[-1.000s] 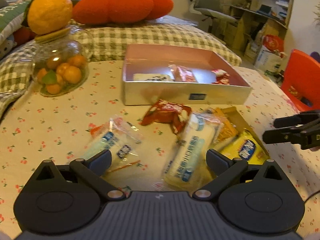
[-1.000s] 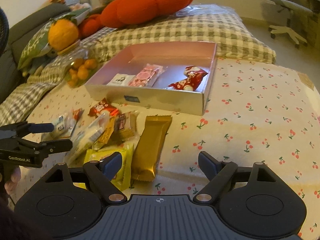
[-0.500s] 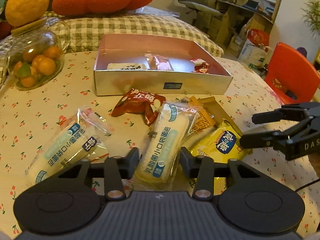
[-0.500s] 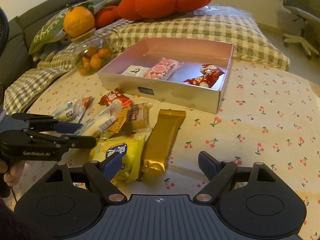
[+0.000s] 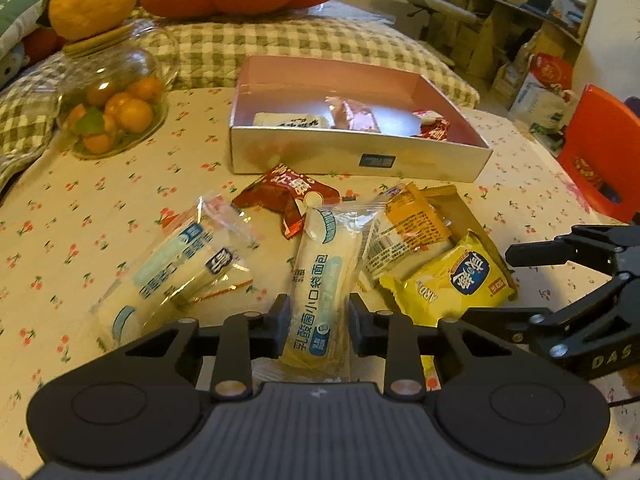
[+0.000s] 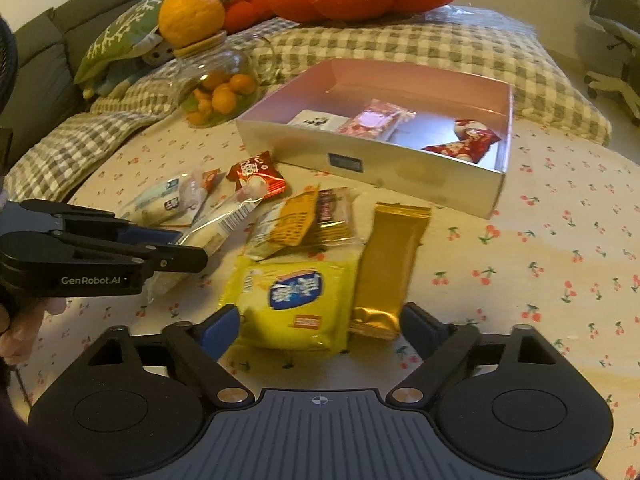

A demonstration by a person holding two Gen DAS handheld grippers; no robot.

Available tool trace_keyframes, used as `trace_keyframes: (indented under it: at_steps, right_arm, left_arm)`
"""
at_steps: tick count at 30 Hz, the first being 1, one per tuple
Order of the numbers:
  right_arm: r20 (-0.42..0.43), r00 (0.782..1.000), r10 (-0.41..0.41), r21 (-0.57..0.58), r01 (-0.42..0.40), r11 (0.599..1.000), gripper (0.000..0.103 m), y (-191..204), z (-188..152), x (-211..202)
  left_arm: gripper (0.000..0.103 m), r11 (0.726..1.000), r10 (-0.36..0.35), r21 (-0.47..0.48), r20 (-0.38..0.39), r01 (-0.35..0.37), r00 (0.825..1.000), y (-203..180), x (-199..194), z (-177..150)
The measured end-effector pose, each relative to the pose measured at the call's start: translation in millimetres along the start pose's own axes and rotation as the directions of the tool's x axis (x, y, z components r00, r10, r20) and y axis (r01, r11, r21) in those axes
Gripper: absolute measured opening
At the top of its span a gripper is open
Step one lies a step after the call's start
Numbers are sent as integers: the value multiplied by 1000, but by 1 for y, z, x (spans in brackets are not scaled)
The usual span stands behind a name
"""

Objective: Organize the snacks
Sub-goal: 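Move left tool to the white-blue bread bag while right tool reaches the yellow biscuit bag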

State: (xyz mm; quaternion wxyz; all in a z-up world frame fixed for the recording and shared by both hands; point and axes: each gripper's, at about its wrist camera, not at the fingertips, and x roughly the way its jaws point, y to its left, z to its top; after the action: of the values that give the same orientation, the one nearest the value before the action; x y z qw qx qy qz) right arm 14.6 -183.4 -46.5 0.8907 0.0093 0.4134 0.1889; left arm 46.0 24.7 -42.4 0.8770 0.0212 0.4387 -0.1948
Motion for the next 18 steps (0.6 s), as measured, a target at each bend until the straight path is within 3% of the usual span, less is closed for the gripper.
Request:
trace_keyframes:
  at_steps: [9, 18]
  right_arm:
    - [9, 999, -47, -35, 47, 998, 96, 25, 1, 15]
    - [36, 993, -115, -114, 119, 986, 97, 48, -2, 29]
  left_arm:
    - [26, 993, 100, -48, -67, -104, 993, 13, -10, -4]
    - [26, 991, 104, -78, -59, -108, 993, 25, -13, -7]
